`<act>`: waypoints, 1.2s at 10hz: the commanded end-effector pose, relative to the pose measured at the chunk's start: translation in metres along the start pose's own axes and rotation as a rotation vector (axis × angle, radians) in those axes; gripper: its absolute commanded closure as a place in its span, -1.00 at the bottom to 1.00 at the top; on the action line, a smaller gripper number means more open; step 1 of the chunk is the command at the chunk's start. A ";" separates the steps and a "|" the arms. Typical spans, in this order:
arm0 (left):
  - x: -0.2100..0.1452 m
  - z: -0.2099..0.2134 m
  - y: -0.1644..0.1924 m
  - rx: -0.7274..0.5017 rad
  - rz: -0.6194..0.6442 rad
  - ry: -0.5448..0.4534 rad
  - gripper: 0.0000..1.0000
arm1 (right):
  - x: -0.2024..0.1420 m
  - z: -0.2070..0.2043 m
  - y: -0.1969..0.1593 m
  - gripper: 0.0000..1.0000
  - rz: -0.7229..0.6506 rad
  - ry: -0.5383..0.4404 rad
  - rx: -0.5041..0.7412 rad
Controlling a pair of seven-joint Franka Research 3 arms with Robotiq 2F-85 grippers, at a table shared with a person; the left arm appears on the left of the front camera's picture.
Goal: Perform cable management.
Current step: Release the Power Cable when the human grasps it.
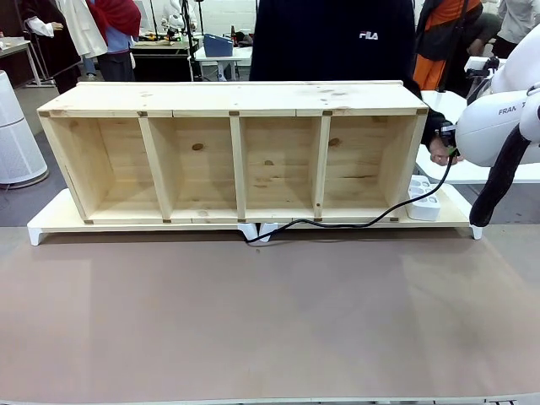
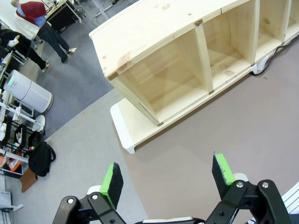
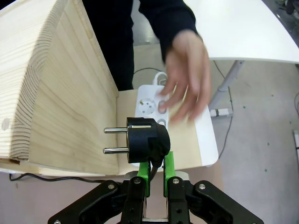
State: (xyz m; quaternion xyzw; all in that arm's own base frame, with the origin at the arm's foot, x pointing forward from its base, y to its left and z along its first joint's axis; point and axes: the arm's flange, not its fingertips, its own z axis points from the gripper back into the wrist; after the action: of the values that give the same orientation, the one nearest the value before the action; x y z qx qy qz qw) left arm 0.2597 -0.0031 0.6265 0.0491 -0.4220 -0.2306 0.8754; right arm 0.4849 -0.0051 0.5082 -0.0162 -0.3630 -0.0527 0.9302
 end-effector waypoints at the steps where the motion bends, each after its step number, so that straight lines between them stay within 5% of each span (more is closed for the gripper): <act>1: 0.000 0.000 0.000 0.001 0.000 -0.001 -1.00 | 0.000 0.000 0.000 0.68 -0.004 -0.001 0.000; 12: 0.000 0.000 0.000 0.001 0.000 -0.001 -1.00 | -0.001 0.002 0.000 0.68 0.008 -0.014 0.021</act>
State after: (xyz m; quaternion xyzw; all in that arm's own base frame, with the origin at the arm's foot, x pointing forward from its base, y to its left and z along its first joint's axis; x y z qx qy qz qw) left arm 0.2597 -0.0031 0.6265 0.0491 -0.4220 -0.2306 0.8754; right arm 0.4848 -0.0045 0.5088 -0.0161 -0.3643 -0.0515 0.9297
